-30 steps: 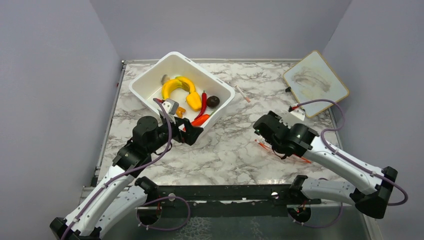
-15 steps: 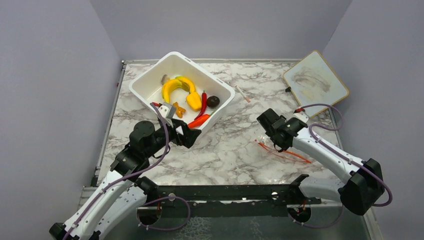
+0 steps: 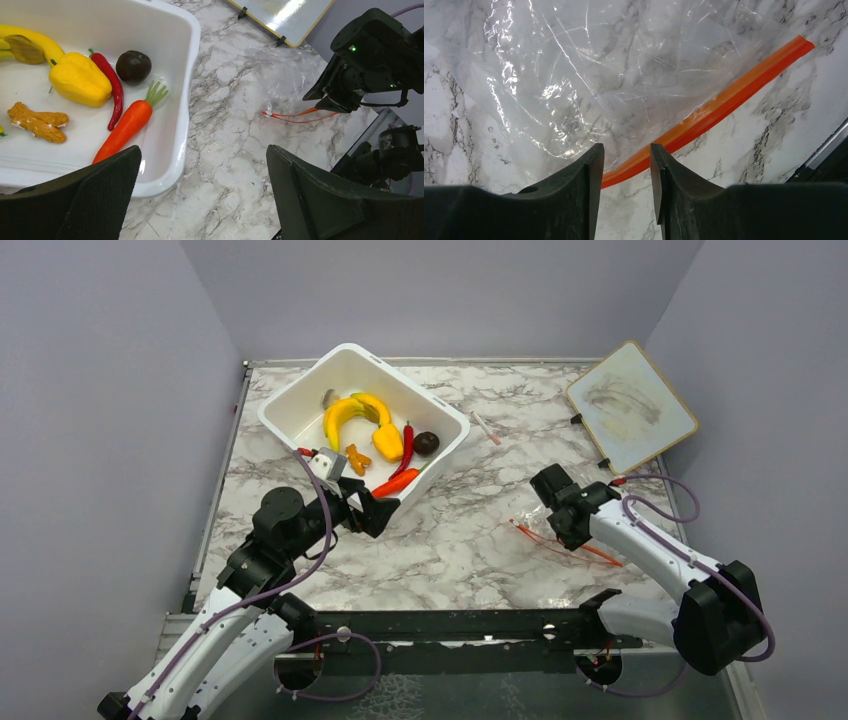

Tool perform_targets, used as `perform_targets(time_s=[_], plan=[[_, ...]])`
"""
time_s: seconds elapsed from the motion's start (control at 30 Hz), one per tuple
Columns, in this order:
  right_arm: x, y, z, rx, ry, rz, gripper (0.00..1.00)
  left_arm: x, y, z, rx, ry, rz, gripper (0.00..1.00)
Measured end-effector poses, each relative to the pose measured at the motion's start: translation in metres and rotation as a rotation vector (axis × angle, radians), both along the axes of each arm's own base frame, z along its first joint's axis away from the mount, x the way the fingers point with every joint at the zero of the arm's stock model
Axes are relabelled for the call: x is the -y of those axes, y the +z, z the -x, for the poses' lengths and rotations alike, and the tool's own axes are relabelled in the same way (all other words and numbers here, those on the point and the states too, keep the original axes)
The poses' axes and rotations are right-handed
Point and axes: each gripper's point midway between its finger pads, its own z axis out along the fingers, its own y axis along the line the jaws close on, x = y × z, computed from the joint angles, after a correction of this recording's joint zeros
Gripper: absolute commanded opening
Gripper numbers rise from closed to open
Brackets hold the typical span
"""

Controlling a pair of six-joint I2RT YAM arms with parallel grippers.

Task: Place the food in the zip-top bag and seal the zipper
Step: Pick up the zipper food storage bag at the center of the board.

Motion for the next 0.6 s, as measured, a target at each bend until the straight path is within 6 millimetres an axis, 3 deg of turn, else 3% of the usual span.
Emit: perform_targets(time_s=[0.6], plan=[[0.006, -0.004, 0.018, 0.074, -0.203, -0.095, 0.45, -0.001, -0.001, 0.000, 0.003, 0.002, -0.004, 0.99]])
